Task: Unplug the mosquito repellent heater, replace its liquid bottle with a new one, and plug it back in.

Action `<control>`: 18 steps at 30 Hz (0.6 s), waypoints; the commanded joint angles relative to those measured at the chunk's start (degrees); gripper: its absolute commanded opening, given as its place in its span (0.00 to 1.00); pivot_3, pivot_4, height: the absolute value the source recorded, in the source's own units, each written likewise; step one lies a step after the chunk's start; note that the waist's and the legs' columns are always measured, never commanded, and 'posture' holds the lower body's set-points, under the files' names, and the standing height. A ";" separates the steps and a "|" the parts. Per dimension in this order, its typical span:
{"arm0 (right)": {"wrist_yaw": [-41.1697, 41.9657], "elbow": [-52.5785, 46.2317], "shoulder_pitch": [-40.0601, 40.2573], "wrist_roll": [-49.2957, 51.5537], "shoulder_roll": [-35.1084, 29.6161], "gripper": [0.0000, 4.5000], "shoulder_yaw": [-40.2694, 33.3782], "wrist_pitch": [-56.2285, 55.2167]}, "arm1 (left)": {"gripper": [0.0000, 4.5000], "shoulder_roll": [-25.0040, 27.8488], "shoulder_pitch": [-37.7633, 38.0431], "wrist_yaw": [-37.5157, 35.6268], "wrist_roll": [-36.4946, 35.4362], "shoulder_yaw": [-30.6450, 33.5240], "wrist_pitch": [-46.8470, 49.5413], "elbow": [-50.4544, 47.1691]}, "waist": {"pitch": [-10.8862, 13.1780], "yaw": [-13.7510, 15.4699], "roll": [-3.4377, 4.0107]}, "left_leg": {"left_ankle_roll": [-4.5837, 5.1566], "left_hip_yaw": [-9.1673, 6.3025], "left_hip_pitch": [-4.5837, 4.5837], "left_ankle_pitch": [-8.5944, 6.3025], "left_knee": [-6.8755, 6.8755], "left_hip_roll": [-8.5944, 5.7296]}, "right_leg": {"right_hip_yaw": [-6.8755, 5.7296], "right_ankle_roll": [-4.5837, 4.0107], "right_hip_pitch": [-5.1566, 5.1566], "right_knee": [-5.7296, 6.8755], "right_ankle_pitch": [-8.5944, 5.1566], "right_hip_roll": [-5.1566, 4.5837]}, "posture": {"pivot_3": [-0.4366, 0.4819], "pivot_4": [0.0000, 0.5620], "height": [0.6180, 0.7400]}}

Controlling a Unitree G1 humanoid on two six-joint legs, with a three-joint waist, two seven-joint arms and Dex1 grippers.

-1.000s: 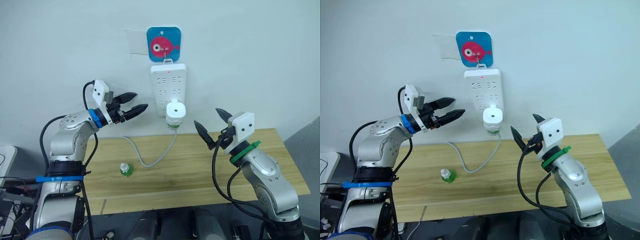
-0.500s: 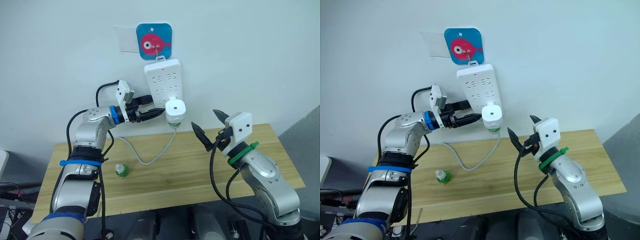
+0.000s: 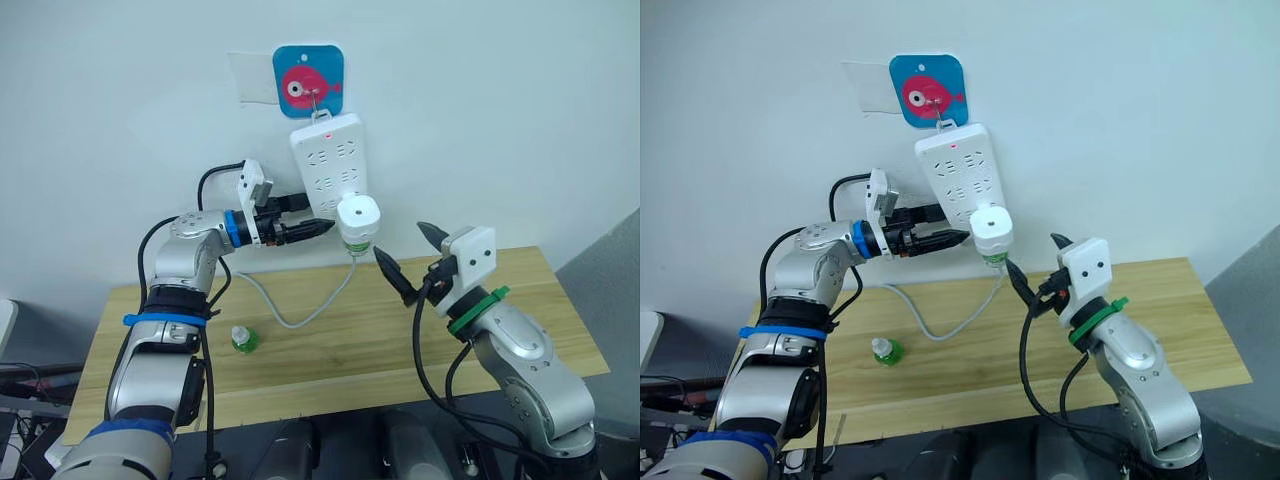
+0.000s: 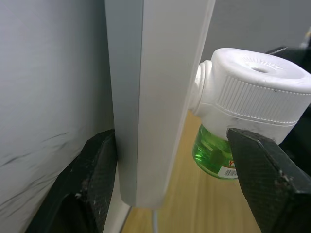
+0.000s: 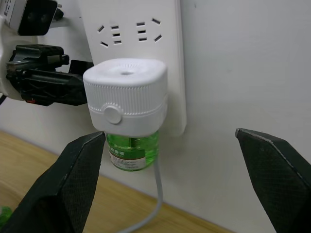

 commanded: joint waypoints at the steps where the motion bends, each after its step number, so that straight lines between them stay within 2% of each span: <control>1: -0.16 -3.09 0.34 0.67 0.34 1.00 0.07 -0.30 | 0.53 -0.19 -0.13 -0.09 -1.35 -0.05 1.68 -4.04 | 0.13 -0.10 -0.02 | -0.10 0.00 -0.01 0.06 -0.01 0.00 | 0.00 0.00 -0.01 0.00 0.00 0.00 | 0.23 0.45 1.00; 4: 0.30 -3.48 0.42 1.02 0.37 1.00 0.39 -0.03 | 0.31 -0.53 -0.19 0.50 -1.26 0.21 1.77 -3.85 | 0.20 -0.14 -0.02 | -0.12 0.00 -0.02 0.07 -0.02 0.00 | 0.00 0.00 -0.01 -0.02 0.00 0.00 | 0.23 0.44 1.00; 5: 0.30 -3.59 0.34 1.06 0.40 1.00 0.33 0.16 | 0.29 -0.62 -0.26 0.63 -1.27 0.29 1.72 -3.60 | 0.22 -0.15 -0.03 | -0.13 0.00 -0.02 0.07 -0.02 0.00 | 0.00 0.00 -0.01 -0.02 0.00 0.00 | 0.23 0.44 1.00; 11: -0.39 -4.86 -0.58 1.81 0.92 1.00 0.39 2.51 | 0.29 -2.24 -0.34 2.98 -1.42 1.13 1.12 -2.39 | 0.48 -0.16 -0.05 | -0.09 0.00 -0.02 0.06 0.00 0.00 | 0.00 0.00 0.00 -0.01 0.00 0.00 | 0.21 0.45 1.00; 18: -3.92 -5.20 -5.37 1.67 3.20 1.00 1.00 8.04 | 0.29 -3.47 -0.26 3.83 -0.69 0.66 -0.12 -1.46 | 0.80 -0.22 -0.10 | -0.06 0.02 -0.02 0.04 0.04 0.01 | 0.01 -0.01 0.00 -0.01 0.01 0.00 | 0.18 0.48 1.00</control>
